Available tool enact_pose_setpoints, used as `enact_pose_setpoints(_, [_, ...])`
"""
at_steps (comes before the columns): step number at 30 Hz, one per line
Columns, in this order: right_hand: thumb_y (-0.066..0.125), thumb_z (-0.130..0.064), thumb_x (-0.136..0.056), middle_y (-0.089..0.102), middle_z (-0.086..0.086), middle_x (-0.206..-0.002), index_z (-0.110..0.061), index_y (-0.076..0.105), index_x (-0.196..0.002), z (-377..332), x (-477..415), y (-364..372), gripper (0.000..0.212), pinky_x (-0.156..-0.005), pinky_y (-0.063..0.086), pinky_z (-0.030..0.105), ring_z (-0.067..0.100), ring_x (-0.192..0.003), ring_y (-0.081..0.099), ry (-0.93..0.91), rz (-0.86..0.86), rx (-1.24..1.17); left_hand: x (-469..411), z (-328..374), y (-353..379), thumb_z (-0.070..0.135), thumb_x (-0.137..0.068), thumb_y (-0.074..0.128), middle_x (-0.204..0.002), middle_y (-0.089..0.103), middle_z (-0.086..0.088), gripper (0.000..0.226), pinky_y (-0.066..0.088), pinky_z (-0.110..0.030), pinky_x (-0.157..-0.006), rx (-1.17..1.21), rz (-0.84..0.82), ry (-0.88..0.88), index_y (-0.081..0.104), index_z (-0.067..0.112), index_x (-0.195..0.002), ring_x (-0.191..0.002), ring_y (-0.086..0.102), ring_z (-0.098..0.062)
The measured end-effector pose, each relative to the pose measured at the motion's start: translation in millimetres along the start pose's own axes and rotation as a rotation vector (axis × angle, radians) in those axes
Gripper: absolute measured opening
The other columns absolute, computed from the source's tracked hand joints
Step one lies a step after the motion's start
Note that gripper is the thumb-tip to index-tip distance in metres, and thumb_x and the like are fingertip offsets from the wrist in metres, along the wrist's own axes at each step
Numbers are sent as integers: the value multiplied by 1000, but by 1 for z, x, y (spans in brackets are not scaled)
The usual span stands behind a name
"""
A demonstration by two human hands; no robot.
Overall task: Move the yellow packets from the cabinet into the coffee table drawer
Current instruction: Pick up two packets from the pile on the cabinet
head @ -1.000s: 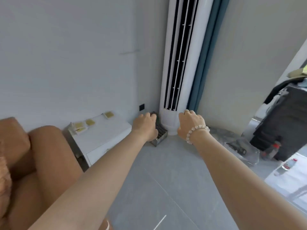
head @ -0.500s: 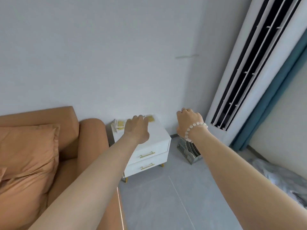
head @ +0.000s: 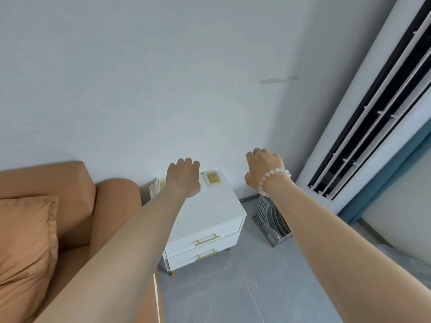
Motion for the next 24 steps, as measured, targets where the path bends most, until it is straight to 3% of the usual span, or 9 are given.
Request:
enact_pose_setpoints(5, [42, -21, -92, 49, 6, -120, -9, 47, -121, 4, -46, 8, 32, -83, 35, 28, 21, -111, 47, -2, 6, -13, -39, -8, 6, 16, -89, 45, -115, 49, -5, 36, 30, -28, -73, 15, 37, 29, 45, 13, -126, -106, 48, -23])
enact_pose_setpoints(16, [43, -23, -93, 49, 4, -120, -10, 46, -121, -29, -181, 54, 31, -84, 36, 27, 19, -112, 47, -207, -7, -20, -112, -76, 70, 19, -90, 47, -117, 49, -3, 36, 31, -29, -79, 20, -98, -218, 44, 14, -126, -107, 48, -22])
enact_pose_setpoints(24, [43, -29, -94, 49, 4, -120, -10, 46, -121, -13, -291, 128, 34, -87, 36, 28, 20, -113, 47, -263, -170, -36, -205, -83, 111, 21, -91, 45, -113, 50, -2, 30, 26, -28, -73, -40, -194, -239, 46, 14, -121, -103, 50, -21])
Point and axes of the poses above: each hand's wrist, its own x-axis away from the middle knuckle, its own y-axis out of the palm, z = x × y, the point moved 3 cm from there along -x, towards the middle knuckle
